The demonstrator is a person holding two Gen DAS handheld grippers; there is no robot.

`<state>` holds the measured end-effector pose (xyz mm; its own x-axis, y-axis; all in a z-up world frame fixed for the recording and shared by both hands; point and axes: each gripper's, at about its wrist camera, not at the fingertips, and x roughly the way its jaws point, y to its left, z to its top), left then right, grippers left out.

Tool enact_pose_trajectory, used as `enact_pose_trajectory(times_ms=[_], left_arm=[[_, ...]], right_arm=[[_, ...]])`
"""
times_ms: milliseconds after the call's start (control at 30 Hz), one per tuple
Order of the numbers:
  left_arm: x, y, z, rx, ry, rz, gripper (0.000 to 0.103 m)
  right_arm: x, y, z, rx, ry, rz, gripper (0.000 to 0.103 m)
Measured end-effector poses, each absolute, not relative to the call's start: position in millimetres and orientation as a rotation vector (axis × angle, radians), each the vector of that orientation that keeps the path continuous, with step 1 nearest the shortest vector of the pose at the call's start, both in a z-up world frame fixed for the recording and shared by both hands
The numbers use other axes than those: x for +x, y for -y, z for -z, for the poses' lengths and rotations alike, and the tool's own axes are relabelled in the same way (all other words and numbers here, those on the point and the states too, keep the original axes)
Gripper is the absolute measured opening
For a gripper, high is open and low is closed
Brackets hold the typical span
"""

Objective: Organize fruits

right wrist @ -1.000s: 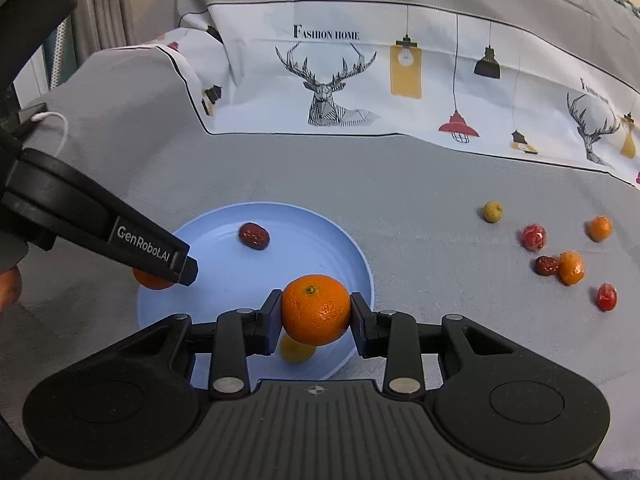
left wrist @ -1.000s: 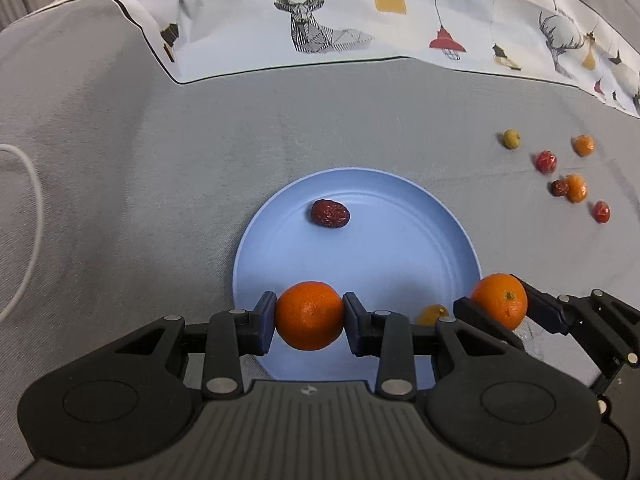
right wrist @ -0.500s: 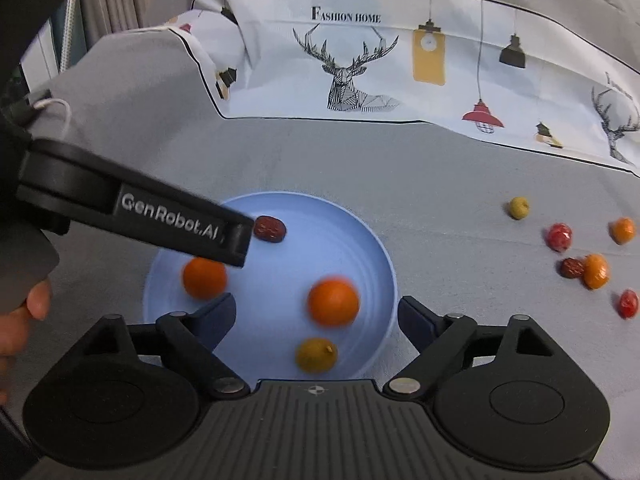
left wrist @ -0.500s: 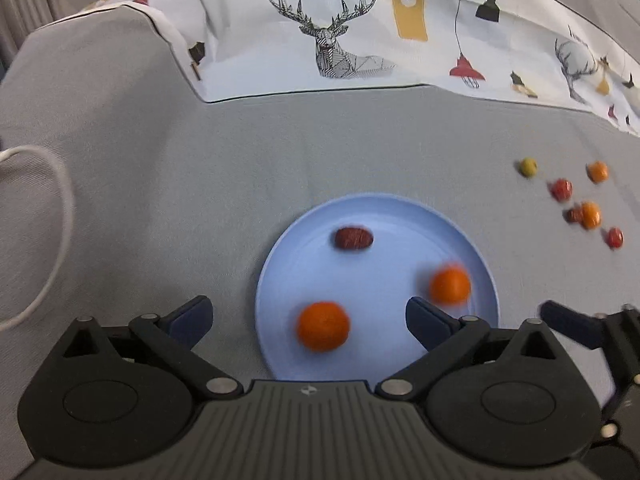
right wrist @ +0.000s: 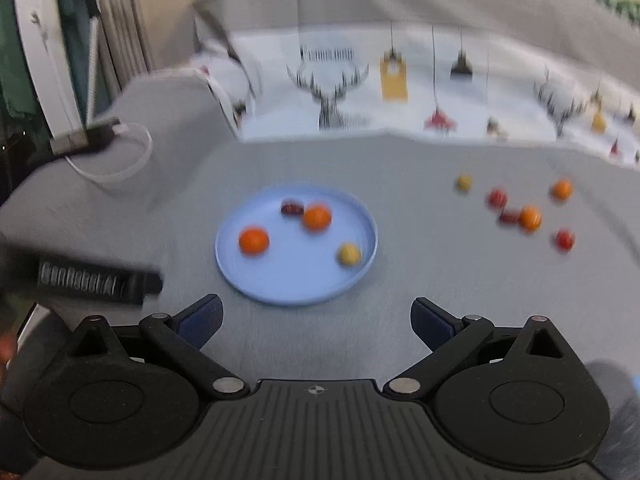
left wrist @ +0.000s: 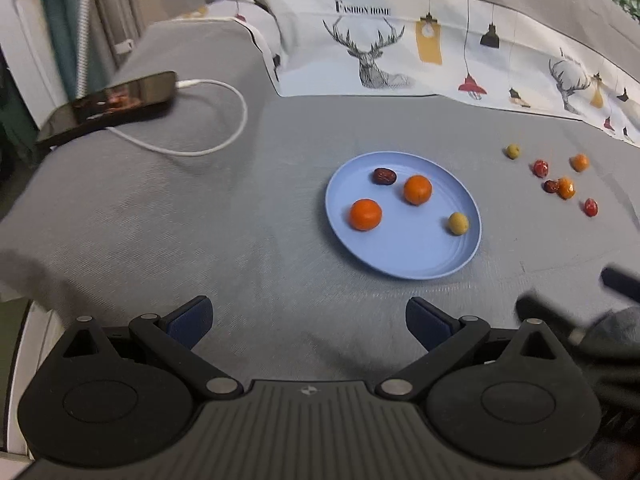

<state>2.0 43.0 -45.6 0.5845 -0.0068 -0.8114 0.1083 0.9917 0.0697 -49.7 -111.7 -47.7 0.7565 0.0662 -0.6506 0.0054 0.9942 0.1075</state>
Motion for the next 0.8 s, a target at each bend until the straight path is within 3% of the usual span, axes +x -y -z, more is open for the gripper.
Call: enact_pose_trajectory(times_ms=[400, 800], left_arm=[[-40, -43, 14, 0.114, -0.857, 0.053, 0.103], [-56, -43, 7, 0.114, -0.830, 0.047, 0.103]], right_arm=[[-106, 95, 12, -0.031, -0.547, -0.092, 0.102], [-117, 96, 6, -0.018, -0.519, -0.088, 0.102]])
